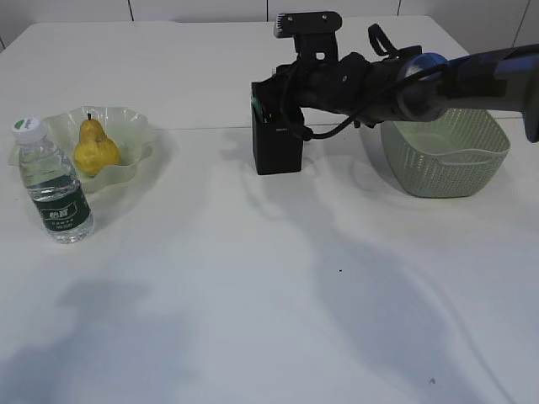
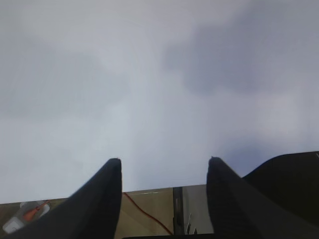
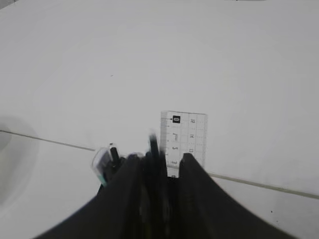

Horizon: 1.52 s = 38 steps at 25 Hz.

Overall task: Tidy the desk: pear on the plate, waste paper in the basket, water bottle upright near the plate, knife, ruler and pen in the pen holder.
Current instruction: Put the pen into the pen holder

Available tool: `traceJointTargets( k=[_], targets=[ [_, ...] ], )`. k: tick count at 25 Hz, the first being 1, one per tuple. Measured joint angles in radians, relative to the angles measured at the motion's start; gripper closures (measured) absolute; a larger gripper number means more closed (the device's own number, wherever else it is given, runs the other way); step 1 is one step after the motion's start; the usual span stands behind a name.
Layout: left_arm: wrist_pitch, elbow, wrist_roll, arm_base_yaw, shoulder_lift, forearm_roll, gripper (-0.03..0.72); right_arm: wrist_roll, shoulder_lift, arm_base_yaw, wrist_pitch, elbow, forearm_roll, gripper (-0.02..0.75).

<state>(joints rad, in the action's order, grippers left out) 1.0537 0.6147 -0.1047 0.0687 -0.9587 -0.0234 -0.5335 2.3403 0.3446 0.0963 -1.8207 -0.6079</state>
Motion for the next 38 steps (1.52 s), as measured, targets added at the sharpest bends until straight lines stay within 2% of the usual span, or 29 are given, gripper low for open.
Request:
traceJointTargets(
  k=[2, 5, 12, 21, 33, 38],
  targets=[
    [0.000, 0.000, 0.000, 0.000, 0.000, 0.000, 0.304, 0.000, 0.000, 0.000, -0.014, 0.000, -0.008, 0.466],
    [0.000, 0.000, 0.000, 0.000, 0.000, 0.000, 0.305, 0.000, 0.000, 0.000, -0.051, -0.010, -0.032, 0.447],
    [-0.001, 0.000, 0.000, 0.000, 0.000, 0.000, 0.304, 0.002, -0.002, 0.000, -0.213, -0.086, -0.039, 0.444],
    [-0.011, 0.000, 0.000, 0.000, 0.000, 0.000, 0.305, 0.002, -0.051, -0.033, -0.382, -0.097, -0.031, 0.444],
    [-0.023, 0.000, 0.000, 0.000, 0.000, 0.000, 0.305, 0.014, -0.116, -0.051, -0.756, -0.104, 0.207, 0.444],
    [-0.023, 0.000, 0.000, 0.000, 0.000, 0.000, 0.305, 0.171, -0.161, -0.051, -0.931, -0.104, 0.421, 0.444]
  ],
)
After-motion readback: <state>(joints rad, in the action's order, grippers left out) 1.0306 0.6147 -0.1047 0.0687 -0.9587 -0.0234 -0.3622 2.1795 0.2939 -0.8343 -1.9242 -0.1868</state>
